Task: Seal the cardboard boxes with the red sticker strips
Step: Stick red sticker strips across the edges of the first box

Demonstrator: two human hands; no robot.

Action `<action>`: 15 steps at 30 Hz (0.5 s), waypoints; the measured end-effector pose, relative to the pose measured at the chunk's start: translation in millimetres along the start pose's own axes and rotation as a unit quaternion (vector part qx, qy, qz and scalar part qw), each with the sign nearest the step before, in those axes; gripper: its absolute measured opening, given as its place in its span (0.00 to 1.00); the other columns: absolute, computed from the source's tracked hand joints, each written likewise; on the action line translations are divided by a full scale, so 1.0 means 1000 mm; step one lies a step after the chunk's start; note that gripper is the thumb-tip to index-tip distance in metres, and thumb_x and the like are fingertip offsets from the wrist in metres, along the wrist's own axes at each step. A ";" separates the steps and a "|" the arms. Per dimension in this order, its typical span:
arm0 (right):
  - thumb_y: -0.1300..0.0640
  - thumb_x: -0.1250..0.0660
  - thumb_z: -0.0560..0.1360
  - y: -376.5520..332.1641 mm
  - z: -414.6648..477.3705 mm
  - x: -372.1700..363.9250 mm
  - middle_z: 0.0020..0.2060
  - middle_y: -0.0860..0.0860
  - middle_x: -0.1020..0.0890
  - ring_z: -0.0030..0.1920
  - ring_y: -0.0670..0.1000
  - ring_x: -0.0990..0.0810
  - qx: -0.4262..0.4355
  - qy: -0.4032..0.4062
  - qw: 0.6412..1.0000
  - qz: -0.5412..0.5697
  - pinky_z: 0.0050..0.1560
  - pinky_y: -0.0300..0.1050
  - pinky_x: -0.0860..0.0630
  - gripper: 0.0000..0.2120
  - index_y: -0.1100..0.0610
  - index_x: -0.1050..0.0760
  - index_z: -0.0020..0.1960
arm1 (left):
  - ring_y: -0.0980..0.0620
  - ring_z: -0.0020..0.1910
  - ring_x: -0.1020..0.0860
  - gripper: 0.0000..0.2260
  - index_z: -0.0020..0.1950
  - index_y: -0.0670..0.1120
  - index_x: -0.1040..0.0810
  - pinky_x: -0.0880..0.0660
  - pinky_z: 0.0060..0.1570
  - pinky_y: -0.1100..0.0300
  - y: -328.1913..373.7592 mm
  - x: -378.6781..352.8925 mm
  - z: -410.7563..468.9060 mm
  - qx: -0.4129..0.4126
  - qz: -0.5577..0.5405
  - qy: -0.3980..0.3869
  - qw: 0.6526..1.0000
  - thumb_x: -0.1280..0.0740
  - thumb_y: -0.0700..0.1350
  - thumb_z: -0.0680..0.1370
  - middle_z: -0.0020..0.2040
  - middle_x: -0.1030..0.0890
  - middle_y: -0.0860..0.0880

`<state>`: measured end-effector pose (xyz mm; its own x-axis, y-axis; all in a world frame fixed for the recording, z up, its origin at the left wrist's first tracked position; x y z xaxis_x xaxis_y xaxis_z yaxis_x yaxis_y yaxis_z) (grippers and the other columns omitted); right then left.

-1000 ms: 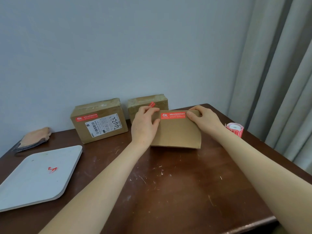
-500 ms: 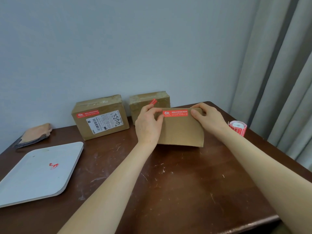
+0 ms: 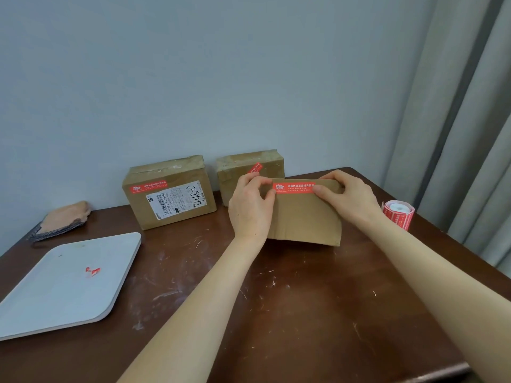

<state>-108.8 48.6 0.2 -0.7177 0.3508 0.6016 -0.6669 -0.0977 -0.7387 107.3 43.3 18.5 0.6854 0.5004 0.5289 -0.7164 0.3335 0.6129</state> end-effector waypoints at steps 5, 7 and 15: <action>0.42 0.34 0.74 0.000 0.000 0.000 0.49 0.44 0.22 0.52 0.50 0.24 0.006 -0.003 1.000 0.004 0.52 0.51 0.25 0.09 0.43 0.25 0.52 | 0.56 0.55 0.24 0.06 0.51 0.50 0.19 0.36 0.47 0.66 0.001 0.000 0.001 0.004 0.003 0.006 1.000 0.31 0.48 0.75 0.60 0.24 0.55; 0.42 0.34 0.74 -0.001 0.000 0.001 0.49 0.45 0.22 0.51 0.49 0.24 0.009 -0.003 1.000 0.004 0.51 0.50 0.26 0.10 0.44 0.24 0.53 | 0.55 0.55 0.24 0.06 0.50 0.50 0.20 0.35 0.46 0.65 0.001 -0.002 0.001 0.009 0.000 0.001 1.000 0.30 0.48 0.74 0.60 0.25 0.54; 0.42 0.34 0.74 0.000 0.000 0.001 0.49 0.45 0.21 0.51 0.49 0.24 0.012 -0.002 1.000 0.003 0.51 0.51 0.25 0.10 0.44 0.24 0.53 | 0.54 0.56 0.26 0.06 0.48 0.49 0.20 0.33 0.47 0.64 -0.001 -0.008 0.005 0.032 -0.006 -0.025 0.999 0.29 0.49 0.73 0.58 0.27 0.52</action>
<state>-109.5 49.1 1.1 -0.7228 0.3466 0.5978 -0.6669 -0.1230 -0.7350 103.1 35.1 17.1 0.7011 0.4557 0.5485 -0.6991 0.2877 0.6546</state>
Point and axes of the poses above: each hand's wrist, its own z-axis towards the middle knuckle, its own x-axis out of the back of the hand, y = z × x, the point moved 9 cm from there along z, towards the middle knuckle
